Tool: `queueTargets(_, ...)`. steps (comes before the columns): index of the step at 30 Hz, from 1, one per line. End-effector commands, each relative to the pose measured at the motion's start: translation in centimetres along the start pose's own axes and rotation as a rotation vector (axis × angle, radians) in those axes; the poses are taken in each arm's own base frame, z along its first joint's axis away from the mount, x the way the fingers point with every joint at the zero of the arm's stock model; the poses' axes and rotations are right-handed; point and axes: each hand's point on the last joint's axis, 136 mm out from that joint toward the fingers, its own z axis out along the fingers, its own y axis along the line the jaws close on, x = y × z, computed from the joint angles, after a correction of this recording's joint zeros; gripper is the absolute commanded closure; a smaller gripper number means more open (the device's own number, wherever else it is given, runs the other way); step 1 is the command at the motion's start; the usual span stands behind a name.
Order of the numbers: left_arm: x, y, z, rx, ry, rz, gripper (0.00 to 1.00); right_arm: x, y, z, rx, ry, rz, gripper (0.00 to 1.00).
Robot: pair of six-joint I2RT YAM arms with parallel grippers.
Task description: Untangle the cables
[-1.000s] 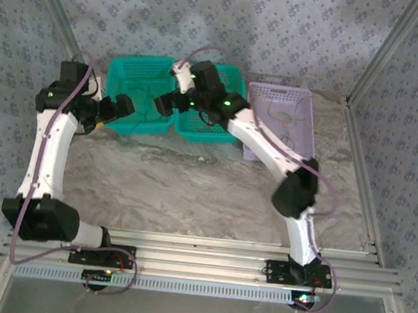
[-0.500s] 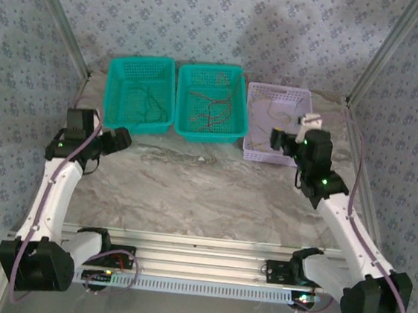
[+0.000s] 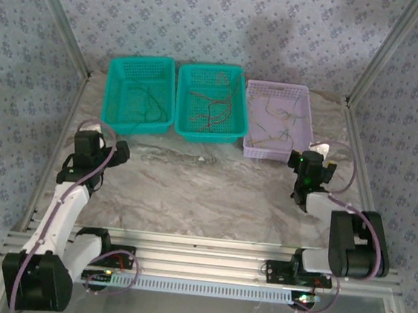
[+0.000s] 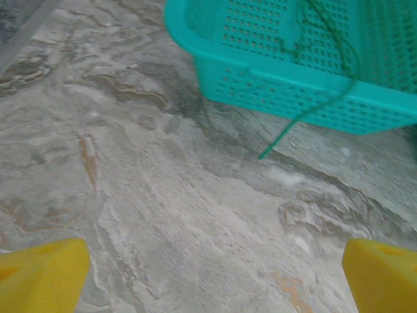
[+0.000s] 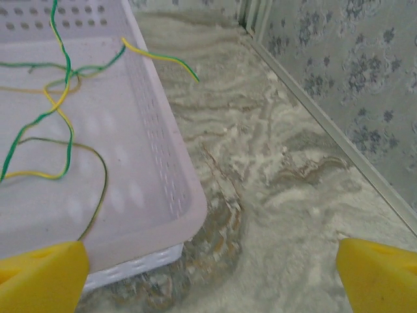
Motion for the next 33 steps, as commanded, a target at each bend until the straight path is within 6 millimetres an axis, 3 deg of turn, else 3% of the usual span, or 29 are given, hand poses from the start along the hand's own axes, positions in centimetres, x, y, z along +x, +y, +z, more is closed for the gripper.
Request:
queueTargets(1, -3.0, 0.6, 0.6, -0.06, -0.109, -0.046, 0.0, -0.2, 0.9, 0.3, -0.047, -0.136, -0.065, 0.0)
queueTargets(3, -3.6, 1.2, 1.5, -0.108, -0.125, 0.006, 0.0, 0.8, 1.0, 0.9, -0.099, -0.032, -0.004, 0.0)
queueTargets(5, -3.4, 2.4, 2.6, -0.173, -0.114, 0.015, 0.0, 1.5, 1.7, 1.7, -0.202, -0.035, -0.011, 0.0)
queueTargets(10, -3.2, 2.6, 4.3, -0.141, -0.2, 0.052, 0.0, 1.6, 1.1, 1.6, -0.169, -0.048, -0.001, 0.0)
queueTargets(13, -2.7, 1.9, 5.4, -0.083, -0.248, 0.15, 0.0, 1.5, 0.9, 1.6, -0.134, -0.054, -0.008, 0.0)
queueTargets(17, -2.2, 1.2, 7.4, 0.022, -0.275, 0.12, 0.0, 1.4, 1.0, 1.5, -0.128, -0.06, -0.018, 0.0)
queueTargets(22, -2.6, 0.8, 10.2, 0.02, -0.235, 0.106, 0.0, 1.4, 1.1, 1.5, -0.129, -0.059, -0.02, 0.0)
queueTargets(24, -2.7, 0.8, 10.5, 0.026, -0.294, 0.118, 0.0, 1.4, 1.0, 1.5, -0.128, -0.059, -0.02, 0.0)
queueTargets(27, -1.7, -0.6, 10.6, 0.021, -0.302, 0.2, 0.0, 1.4, 1.1, 1.5, -0.129, -0.059, -0.02, 0.0)
queueTargets(29, -1.4, 0.0, 10.3, 0.01, -0.414, 0.18, 0.0, 1.4, 1.0, 1.5, -0.128, -0.06, -0.019, 0.0)
queueTargets(31, -0.9, -0.4, 11.2, -0.022, -0.296, 0.215, 0.0, 1.4, 1.1, 1.5, -0.128, -0.059, -0.022, 0.0)
queueTargets(33, -1.2, -0.5, 11.1, -0.028, -0.343, 0.224, 0.0, 1.3, 1.1, 1.5, -0.128, -0.063, -0.021, 0.0)
